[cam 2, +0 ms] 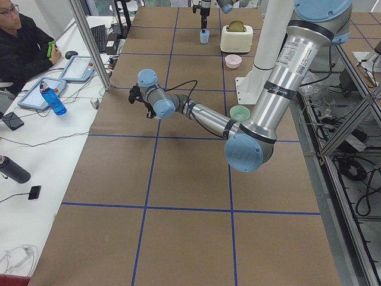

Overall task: Stack blue cups with both arms
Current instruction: 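Carry the cup toward table center while the right gripper grasps and lifts its cup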

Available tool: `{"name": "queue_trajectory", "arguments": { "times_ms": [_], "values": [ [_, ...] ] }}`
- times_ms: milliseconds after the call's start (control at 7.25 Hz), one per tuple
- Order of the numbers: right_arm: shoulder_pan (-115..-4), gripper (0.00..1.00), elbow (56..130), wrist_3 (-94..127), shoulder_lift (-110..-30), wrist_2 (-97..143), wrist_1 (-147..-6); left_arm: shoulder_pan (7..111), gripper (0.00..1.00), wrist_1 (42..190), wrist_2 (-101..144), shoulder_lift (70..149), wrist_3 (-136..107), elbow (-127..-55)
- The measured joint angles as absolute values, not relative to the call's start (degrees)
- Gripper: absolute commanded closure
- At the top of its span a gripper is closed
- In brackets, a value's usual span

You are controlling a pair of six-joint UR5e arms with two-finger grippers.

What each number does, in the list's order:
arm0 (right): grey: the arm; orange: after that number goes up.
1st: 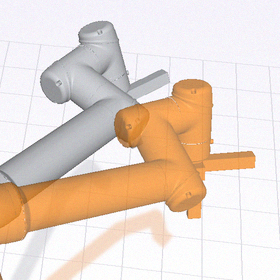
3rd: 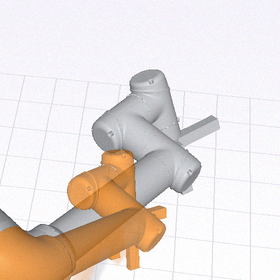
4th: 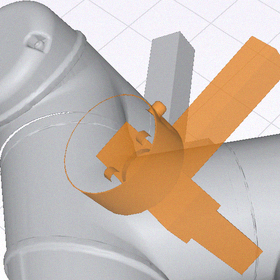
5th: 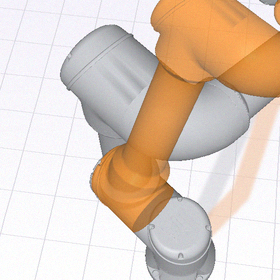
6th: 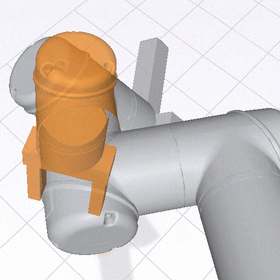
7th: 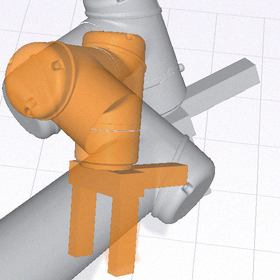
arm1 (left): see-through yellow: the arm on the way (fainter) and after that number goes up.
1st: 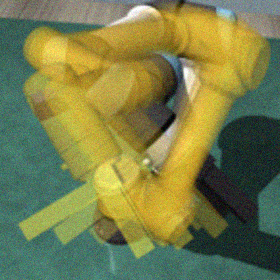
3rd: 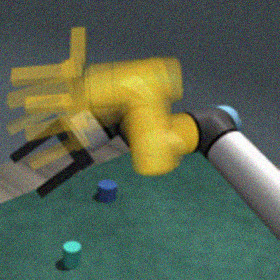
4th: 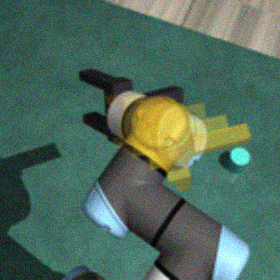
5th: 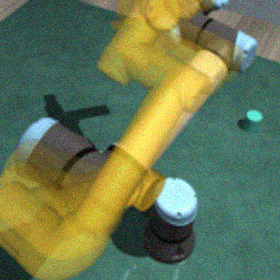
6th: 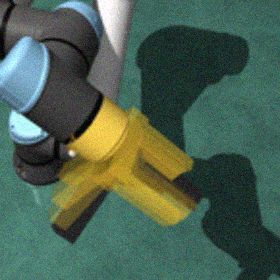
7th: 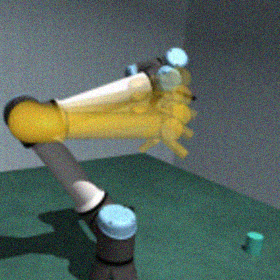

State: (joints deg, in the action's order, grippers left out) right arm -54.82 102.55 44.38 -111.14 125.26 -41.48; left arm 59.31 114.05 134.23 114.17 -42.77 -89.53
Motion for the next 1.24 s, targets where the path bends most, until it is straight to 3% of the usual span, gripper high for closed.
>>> {"name": "queue_trajectory", "arguments": {
  "times_ms": [138, 276, 1241],
  "values": [
    [-54.7, 0.91, 102.5, 44.4, -111.2, 125.2, -41.5, 59.3, 1.00, 112.1, 134.3, 114.8, -42.8, -90.5],
    [-54.5, 1.00, 102.4, 44.7, -111.2, 125.2, -41.4, 59.2, 1.00, 111.0, 134.3, 115.4, -42.9, -91.0],
    [-54.2, 1.00, 104.1, 47.1, -111.0, 126.2, -40.8, 56.1, 1.00, 108.4, 133.9, 119.8, -50.0, -91.6]
  ]
}}
